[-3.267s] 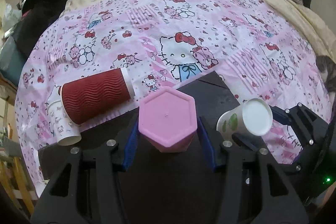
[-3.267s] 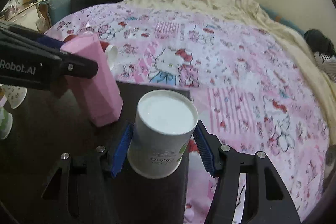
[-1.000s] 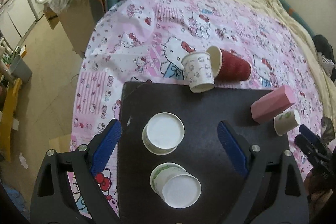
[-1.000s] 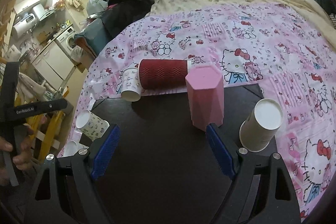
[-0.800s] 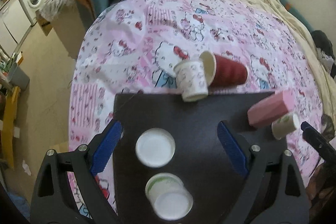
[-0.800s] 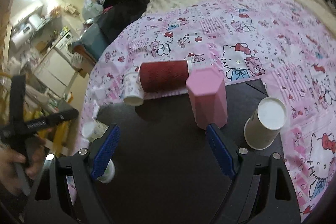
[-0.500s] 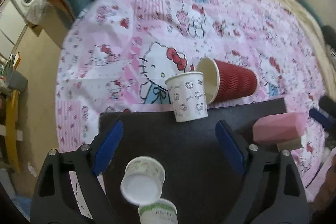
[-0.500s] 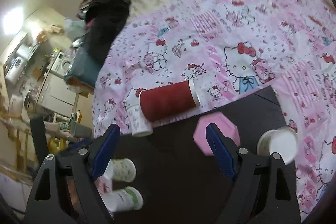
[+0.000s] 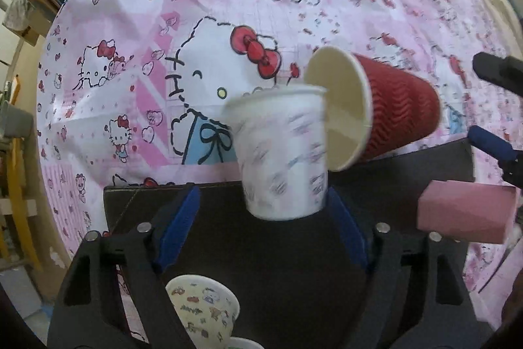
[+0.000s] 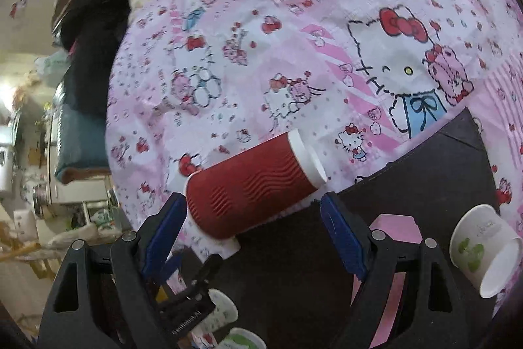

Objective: Flip cup upside down
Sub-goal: 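Grasp the small white cartoon-print cup beside the red cup with the left tool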

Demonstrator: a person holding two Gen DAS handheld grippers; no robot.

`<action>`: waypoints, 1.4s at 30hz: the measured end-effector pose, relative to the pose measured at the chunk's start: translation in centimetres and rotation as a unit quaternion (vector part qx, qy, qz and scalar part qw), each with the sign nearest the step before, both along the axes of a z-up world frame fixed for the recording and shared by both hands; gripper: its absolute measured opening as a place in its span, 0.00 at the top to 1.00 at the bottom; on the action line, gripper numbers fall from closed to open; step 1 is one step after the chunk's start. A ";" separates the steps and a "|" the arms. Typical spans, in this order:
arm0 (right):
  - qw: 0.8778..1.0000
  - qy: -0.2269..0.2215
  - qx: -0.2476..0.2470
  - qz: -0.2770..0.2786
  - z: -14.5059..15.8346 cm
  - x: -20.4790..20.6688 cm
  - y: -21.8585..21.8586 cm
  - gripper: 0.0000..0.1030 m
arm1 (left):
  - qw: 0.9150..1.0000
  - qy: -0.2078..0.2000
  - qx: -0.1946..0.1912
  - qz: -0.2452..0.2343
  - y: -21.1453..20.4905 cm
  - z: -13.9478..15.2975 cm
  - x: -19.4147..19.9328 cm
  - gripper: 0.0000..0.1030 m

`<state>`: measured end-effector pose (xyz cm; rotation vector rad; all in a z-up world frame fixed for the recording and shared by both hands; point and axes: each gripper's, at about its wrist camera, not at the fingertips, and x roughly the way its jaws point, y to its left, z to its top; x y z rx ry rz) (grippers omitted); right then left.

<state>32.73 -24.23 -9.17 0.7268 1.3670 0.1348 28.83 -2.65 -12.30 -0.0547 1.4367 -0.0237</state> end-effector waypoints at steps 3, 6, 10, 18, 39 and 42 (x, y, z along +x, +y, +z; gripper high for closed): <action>1.000 0.013 0.006 -0.026 -1.1 0.2 -0.4 0.16 | 1.000 0.014 -0.009 -0.001 0.1 -1.1 0.3 0.49; 0.999 0.020 0.007 -0.043 -1.8 0.4 -0.1 0.16 | 1.000 0.023 -0.012 0.009 0.7 -1.8 0.5 0.83; 0.999 0.024 0.009 -0.041 -2.2 0.6 0.8 0.16 | 1.000 0.012 -0.009 0.002 1.2 -1.1 0.2 0.87; 0.999 0.011 -0.007 -0.032 -1.1 0.7 0.5 0.16 | 1.000 -0.012 -0.019 0.004 3.6 2.2 -0.1 0.34; 1.000 -0.009 -0.028 0.004 1.8 0.8 -2.3 0.16 | 0.900 0.029 0.071 -0.428 -2.3 1.0 2.5 0.30; 0.999 -0.009 -0.032 0.004 1.9 0.7 -2.9 0.16 | 0.893 0.031 0.078 -0.441 -3.0 -0.3 2.9 0.30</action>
